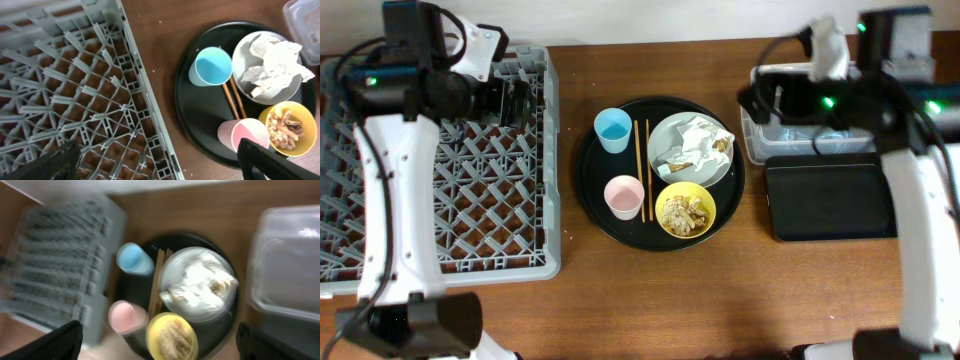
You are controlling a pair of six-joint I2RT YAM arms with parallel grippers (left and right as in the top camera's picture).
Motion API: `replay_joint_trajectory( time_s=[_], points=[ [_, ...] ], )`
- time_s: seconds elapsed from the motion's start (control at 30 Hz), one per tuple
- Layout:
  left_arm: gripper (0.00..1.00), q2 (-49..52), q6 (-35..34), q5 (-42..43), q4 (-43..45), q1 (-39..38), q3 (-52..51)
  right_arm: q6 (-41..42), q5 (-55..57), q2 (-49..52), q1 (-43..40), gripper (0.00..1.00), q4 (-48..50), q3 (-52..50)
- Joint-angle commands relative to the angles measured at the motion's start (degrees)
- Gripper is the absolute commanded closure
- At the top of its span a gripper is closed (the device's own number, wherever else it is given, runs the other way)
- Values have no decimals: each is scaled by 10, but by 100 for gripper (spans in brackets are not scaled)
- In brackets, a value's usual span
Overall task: Sort waste into correct bins and load items into the dishwasher rack
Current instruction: 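Raise both arms from rest toward the table items, then grasp the tissue and scraps on the white plate with the right gripper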
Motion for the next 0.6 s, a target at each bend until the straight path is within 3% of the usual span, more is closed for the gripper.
replay_joint_trajectory(
  time_s=[0.0, 0.13, 0.3, 0.43, 0.57],
  points=[
    [1, 30, 10, 0, -3, 3, 13, 47, -112, 60, 17, 1, 51, 13],
    [1, 54, 10, -1, -18, 3, 12, 170, 22, 117, 54, 2, 66, 13],
    [1, 77, 10, -4, -19, 3, 12, 397, 338, 166, 157, 2, 18, 13],
    [1, 87, 10, -4, -19, 3, 12, 467, 381, 212, 189, 2, 21, 13],
    [1, 97, 10, -4, -30, 3, 12, 480, 375, 273, 186, 1, 14, 13]
  ],
)
